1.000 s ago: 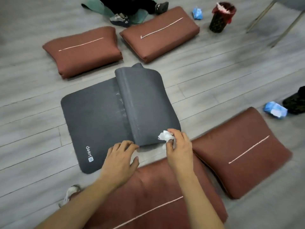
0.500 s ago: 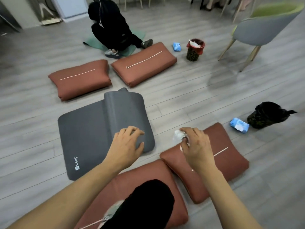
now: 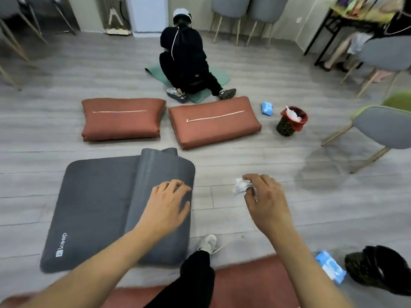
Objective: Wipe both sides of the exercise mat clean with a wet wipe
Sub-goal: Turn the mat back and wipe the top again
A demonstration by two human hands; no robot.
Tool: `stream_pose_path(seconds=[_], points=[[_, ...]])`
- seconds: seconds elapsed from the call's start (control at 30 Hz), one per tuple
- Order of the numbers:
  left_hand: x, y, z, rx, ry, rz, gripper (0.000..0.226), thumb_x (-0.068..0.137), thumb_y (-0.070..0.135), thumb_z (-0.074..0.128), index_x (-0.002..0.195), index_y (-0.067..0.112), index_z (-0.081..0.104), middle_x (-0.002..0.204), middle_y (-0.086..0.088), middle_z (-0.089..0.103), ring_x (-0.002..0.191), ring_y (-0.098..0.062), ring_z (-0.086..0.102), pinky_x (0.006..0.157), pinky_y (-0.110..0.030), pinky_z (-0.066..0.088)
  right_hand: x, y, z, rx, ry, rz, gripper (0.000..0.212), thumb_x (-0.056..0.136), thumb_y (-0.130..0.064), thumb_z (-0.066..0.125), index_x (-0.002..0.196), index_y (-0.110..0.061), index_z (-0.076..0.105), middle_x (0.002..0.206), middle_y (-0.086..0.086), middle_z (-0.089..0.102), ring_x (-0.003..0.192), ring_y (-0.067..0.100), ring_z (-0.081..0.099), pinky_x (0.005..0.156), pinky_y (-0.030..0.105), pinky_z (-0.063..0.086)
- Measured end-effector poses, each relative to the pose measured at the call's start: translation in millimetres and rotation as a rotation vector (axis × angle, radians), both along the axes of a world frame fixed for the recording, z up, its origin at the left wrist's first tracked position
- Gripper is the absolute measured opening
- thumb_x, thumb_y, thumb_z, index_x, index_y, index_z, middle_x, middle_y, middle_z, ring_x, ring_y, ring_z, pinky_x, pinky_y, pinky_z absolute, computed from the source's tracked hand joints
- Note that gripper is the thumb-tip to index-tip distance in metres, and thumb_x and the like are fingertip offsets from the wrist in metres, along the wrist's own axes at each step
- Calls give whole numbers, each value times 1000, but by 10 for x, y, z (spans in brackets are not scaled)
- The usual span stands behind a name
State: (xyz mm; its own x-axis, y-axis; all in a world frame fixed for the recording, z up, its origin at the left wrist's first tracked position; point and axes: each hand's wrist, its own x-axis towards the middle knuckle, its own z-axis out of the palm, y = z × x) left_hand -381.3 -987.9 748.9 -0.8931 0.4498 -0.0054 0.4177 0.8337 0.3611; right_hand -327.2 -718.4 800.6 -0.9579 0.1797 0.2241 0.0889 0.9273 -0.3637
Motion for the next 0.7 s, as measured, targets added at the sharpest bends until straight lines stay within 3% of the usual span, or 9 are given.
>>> stream_pose_path(seconds=[0.13,0.3,0.5,0.7], points=[[-826,436,-128,-61,-69,98,42,88,46,42,116,30,68,118,4,64,103,-25,66,87,-43,54,-1406,464,-123,-21,-114,174,32,85,-17,54,116,-28,56,101,-6,58,90,20,53,84,37,43],[-1444,563,-1,-76,-103,335,44,87,44,42,115,26,70,116,1,65,99,-29,66,85,-46,53,-2496,772,-38,-99,-217,270,32,88,-15,56,116,-30,57,105,-8,58,95,16,51,87,35,41],[-1472,799,-185,-73,-146,618,45,86,46,42,112,24,71,112,0,65,94,-30,67,78,-46,54,-3562,859,-260,-91,-317,479,29,89,-18,57,117,-27,59,110,-4,61,101,21,55,91,39,44],[-1295,1413,-818,-1,-292,1005,49,85,48,39,114,24,71,112,1,65,95,-31,65,82,-46,55,-4266,697,-1094,-20,-428,765,33,84,-15,59,116,-23,63,106,-1,59,99,24,57,91,43,46]])
